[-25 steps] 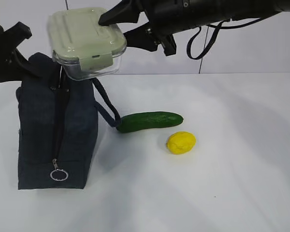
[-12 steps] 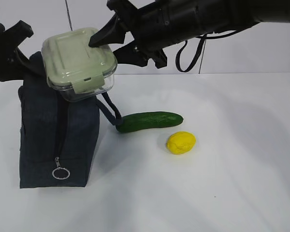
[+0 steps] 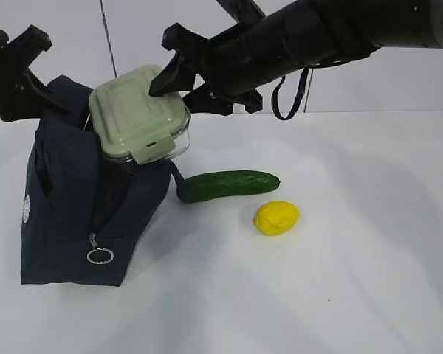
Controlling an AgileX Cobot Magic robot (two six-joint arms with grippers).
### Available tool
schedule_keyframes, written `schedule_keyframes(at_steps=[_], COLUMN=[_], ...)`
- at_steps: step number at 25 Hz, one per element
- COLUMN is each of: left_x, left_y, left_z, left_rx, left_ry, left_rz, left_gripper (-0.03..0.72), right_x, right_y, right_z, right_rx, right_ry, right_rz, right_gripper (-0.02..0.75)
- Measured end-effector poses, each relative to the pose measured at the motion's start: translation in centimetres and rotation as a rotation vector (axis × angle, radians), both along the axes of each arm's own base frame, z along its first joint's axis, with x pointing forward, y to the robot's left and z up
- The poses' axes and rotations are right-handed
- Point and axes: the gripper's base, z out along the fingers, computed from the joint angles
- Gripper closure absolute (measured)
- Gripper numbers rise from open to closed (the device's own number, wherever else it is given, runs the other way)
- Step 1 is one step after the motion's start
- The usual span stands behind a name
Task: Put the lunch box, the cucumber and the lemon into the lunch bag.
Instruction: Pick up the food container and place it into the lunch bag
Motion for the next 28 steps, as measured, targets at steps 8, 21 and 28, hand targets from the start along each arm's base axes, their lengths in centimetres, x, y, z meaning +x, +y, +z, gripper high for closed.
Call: schedule_keyframes(at_steps=[8,21,28], left_x=[-0.1,0.1,0.2], left_y=[-2.6,-3.3,-3.3], left_z=[0.5,1.0,0.9], left_rx=[-0.032,-0.098,-0.097], left_ry=[-0.043,-0.058,-0.057], left_rz=[-0.023,0.011,0.012], left_gripper=[0.694,0.694,0.694], right_x=[0.3,-0.7,-0.2], right_y=[-0.3,5.7,7.1], right_z=[-0.3,-4.5,-5.7], right_rx=[-0.057,-0.084,-0.007], right_ry=[-0.037,-0.002,0.064], right_rz=[-0.009,0.076,0.048], right_gripper=[0.356,0.356,0.356])
